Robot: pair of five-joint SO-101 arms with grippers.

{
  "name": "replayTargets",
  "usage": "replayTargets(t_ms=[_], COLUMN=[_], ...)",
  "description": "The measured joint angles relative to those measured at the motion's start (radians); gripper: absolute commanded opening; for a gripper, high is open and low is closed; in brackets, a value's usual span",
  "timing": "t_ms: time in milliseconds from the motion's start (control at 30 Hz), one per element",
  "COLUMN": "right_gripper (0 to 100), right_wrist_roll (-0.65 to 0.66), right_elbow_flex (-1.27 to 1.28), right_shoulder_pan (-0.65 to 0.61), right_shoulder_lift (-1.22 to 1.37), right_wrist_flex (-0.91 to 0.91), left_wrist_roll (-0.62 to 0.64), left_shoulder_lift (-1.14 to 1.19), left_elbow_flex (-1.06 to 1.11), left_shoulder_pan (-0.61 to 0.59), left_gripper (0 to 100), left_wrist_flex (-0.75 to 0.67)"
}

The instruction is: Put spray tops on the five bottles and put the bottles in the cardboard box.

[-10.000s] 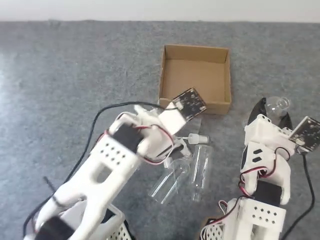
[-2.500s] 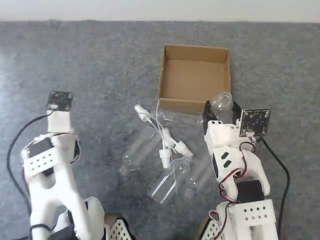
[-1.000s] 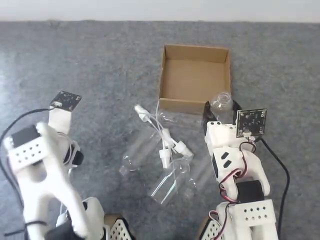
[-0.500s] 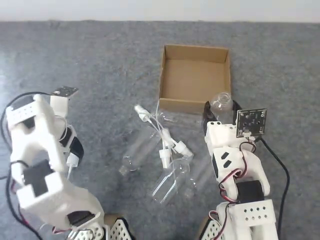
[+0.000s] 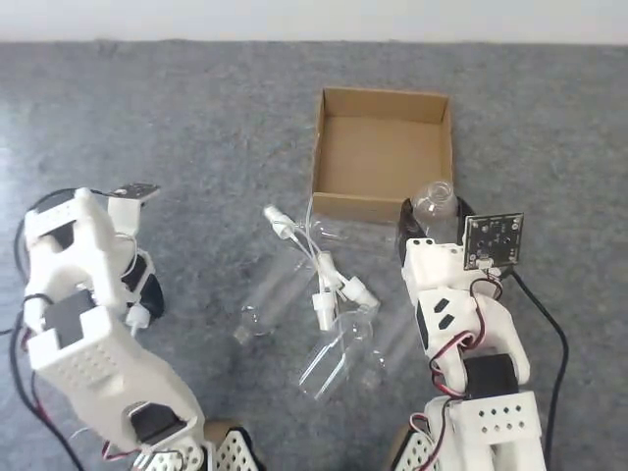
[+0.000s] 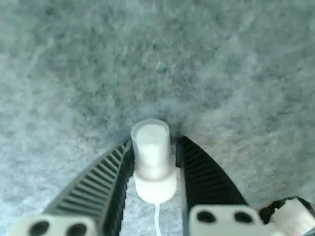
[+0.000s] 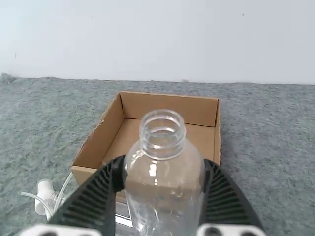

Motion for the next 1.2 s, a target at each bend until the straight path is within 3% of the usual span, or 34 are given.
replayTargets(t_ms=[400,867,1200], right_gripper=[9.1,9.1,9.1], right_wrist_roll=[0.000,0.000,0.000], right_elbow_flex=[0.000,0.000,0.000], right_shoulder_pan=[0.000,0.000,0.000], right_shoulder_lift=[0.000,0.000,0.000], right_wrist_flex=[0.000,0.000,0.000], left_wrist_roll=[-0.061,-0.068,0.126], left_shoulder_lift=[-0.035,-0.374,-0.608], left_elbow_flex=[-0.002,0.012,0.229], left_shoulder_pan=[0.002,0.008,0.153], left_gripper=[2,2,1], left_wrist_flex=[0.020,0.094,0.000])
